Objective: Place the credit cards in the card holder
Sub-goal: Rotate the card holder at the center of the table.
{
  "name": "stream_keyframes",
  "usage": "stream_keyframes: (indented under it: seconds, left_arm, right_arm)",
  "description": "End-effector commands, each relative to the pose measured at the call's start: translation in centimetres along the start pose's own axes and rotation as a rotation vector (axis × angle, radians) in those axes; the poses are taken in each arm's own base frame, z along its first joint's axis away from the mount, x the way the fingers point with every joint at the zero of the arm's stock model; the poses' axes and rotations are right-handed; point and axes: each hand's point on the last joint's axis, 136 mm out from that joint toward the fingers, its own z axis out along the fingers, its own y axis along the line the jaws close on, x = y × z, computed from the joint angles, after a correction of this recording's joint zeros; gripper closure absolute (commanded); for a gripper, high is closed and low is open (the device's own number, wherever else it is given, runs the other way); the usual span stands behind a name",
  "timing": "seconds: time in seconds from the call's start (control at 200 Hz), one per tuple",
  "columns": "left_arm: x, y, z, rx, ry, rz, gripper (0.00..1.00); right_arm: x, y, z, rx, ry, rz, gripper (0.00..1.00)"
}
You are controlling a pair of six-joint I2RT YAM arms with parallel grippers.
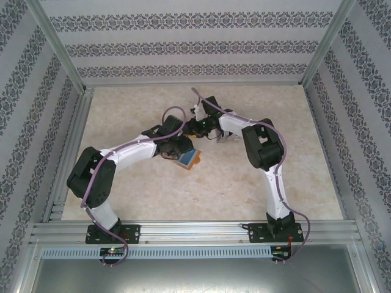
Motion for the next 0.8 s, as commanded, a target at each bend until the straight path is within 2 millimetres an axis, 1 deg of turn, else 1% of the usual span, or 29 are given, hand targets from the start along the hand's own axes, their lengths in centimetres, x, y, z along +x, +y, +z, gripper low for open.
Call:
stream_keyframes:
  seconds: [0.0, 0.075, 0.175, 0.22, 0.245, 0.295, 0.335, 0.34, 0.36, 0.465, 0.545, 0.595, 0.695, 0.734, 0.794]
  left_arm:
    - [-2.5, 1.1, -1.7, -0.096, -0.045, 0.048, 0.67]
    - [-4.6, 1.2, -1.3, -0.046, -0.045, 0.015, 0.66]
    - [-7.7, 1.4, -0.2, 0.016, -0.028, -0.034, 0.65]
    - [-9.0, 1.5, 0.5, 0.031, -0.012, -0.04, 0.66]
    - [-9.5, 1.9, 1.0, 0.027, 0.0, -0.046, 0.66]
    - [-10.8, 1.7, 1.9, 0.04, 0.011, -0.045, 0.66]
    - [-11.2, 1.6, 3.0, 0.056, 0.041, -0.048, 0.66]
    - [-11.2, 1.6, 3.2, 0.058, 0.045, -0.048, 0.66]
    - [-11.4, 1.4, 3.7, 0.07, 0.059, -0.05, 0.66]
    - [-11.5, 1.0, 6.2, 0.096, 0.133, -0.044, 0.67]
    - [-11.2, 1.4, 7.5, 0.097, 0.167, -0.052, 0.68]
    - [-10.9, 1.9, 7.8, 0.09, 0.179, -0.058, 0.68]
    - [-10.0, 3.1, 8.0, 0.069, 0.199, -0.072, 0.68]
    - [-9.7, 3.7, 7.9, 0.062, 0.203, -0.081, 0.68]
    - [-9.0, 4.6, 7.7, 0.049, 0.205, -0.09, 0.68]
  right_arm:
    - [-1.4, 3.1, -4.9, 0.004, -0.078, -0.076, 0.63]
    - [-0.5, 3.6, -6.4, 0.047, -0.077, -0.108, 0.62]
    - [2.1, 4.0, -7.4, 0.053, -0.056, -0.113, 0.62]
    - [3.7, 4.1, -7.6, 0.047, -0.044, -0.103, 0.63]
    - [4.6, 4.3, -7.7, 0.043, -0.035, -0.1, 0.63]
    - [6.6, 4.6, -7.5, 0.045, -0.01, -0.106, 0.63]
    - [8.1, 4.9, -7.2, 0.049, 0.014, -0.113, 0.63]
    - [8.6, 5.0, -7.1, 0.048, 0.022, -0.118, 0.63]
    - [9.5, 5.2, -6.8, 0.049, 0.038, -0.127, 0.63]
    - [13.8, 6.1, -4.6, 0.038, 0.138, -0.165, 0.63]
    - [16.1, 6.3, -2.8, 0.037, 0.199, -0.184, 0.63]
    - [16.9, 6.3, -1.7, 0.035, 0.225, -0.187, 0.63]
    - [18.1, 5.2, 0.7, 0.03, 0.291, -0.152, 0.63]
    - [18.1, 4.7, 1.3, 0.033, 0.303, -0.135, 0.63]
    - [17.9, 3.9, 1.7, 0.049, 0.294, -0.12, 0.63]
